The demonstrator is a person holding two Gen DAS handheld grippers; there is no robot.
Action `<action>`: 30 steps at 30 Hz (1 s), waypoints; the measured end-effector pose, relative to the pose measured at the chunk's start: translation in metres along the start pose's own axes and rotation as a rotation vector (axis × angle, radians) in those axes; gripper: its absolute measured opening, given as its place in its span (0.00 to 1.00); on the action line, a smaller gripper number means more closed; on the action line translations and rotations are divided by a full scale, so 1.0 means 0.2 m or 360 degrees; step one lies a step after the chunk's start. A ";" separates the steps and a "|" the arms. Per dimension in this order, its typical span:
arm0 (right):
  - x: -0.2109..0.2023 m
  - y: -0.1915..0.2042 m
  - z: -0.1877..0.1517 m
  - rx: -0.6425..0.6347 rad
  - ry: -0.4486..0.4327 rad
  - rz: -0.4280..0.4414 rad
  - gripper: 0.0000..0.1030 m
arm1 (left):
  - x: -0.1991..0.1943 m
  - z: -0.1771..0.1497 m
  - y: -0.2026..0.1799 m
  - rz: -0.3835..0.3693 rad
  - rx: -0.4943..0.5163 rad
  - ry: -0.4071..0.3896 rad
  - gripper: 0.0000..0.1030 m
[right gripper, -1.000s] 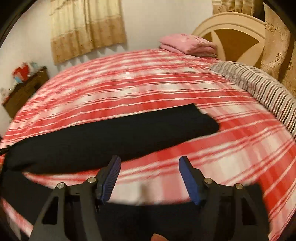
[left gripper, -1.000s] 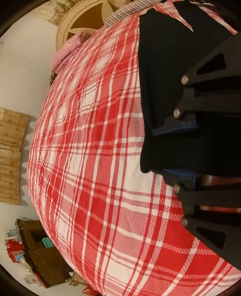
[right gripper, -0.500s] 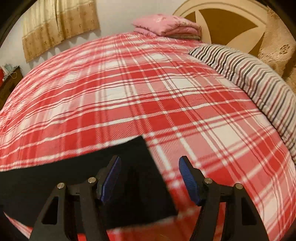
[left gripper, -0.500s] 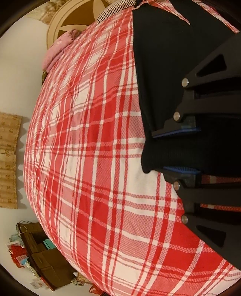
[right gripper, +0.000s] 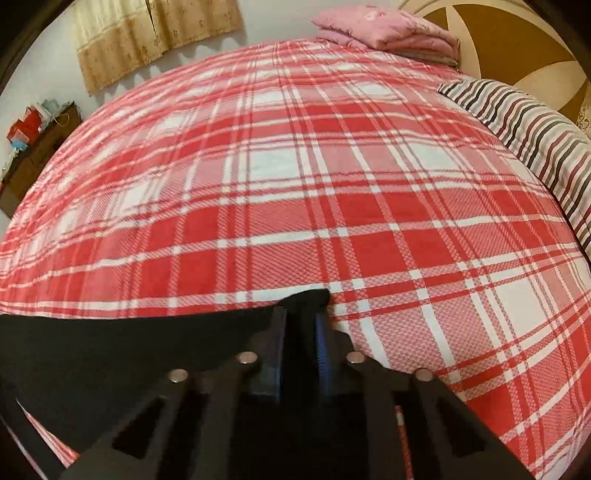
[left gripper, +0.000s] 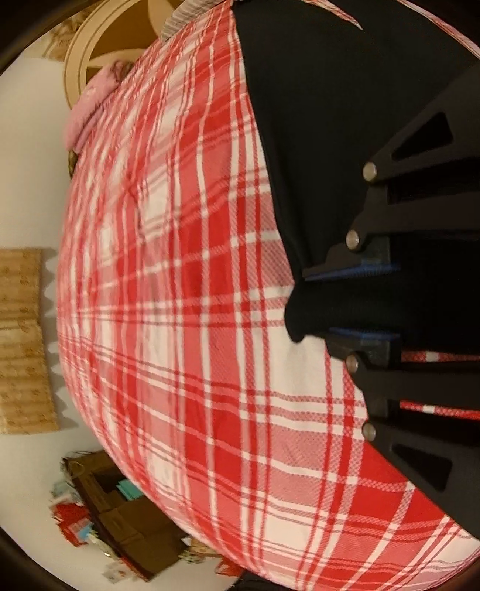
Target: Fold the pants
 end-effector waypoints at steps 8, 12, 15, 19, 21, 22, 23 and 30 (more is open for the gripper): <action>-0.44 0.06 -0.02 -0.0111 -0.0417 0.0083 0.06 | -0.27 0.04 0.00 -0.0128 0.0022 -0.0332 0.14; -0.68 0.01 -0.11 -0.0086 -0.0608 0.0155 0.06 | -0.38 -0.01 0.02 -0.0231 -0.0033 -0.0431 0.12; -0.90 -0.01 -0.27 -0.0090 -0.0768 0.0251 0.06 | -0.49 -0.08 0.02 -0.0330 -0.0073 -0.0543 0.12; -1.08 -0.08 -0.50 -0.0056 -0.0861 0.0283 0.04 | -0.60 -0.21 0.01 -0.0448 -0.0080 -0.0658 0.12; -1.12 -0.13 -0.60 -0.0021 -0.0871 0.0303 0.04 | -0.63 -0.28 -0.01 -0.0493 -0.0079 -0.0681 0.12; -1.14 -0.15 -0.66 -0.0005 -0.0868 0.0297 0.04 | -0.64 -0.31 -0.02 -0.0510 -0.0082 -0.0686 0.12; -1.15 -0.18 -0.72 0.0010 -0.0863 0.0283 0.04 | -0.65 -0.35 -0.02 -0.0534 -0.0088 -0.0695 0.12; -1.08 -0.32 -1.02 0.0142 -0.0741 0.0245 0.04 | -0.65 -0.59 -0.03 -0.0581 -0.0108 -0.0668 0.12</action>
Point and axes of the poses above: each gripper's, at about its wrist camera, not at the fingertips, and x roughly the way its jaws point, y to its left, z to its top, the point moved 5 cm from there along x, roughly the way its jaws point, and after that the axes turned 4 degrees about x, right-handed, at the moved point
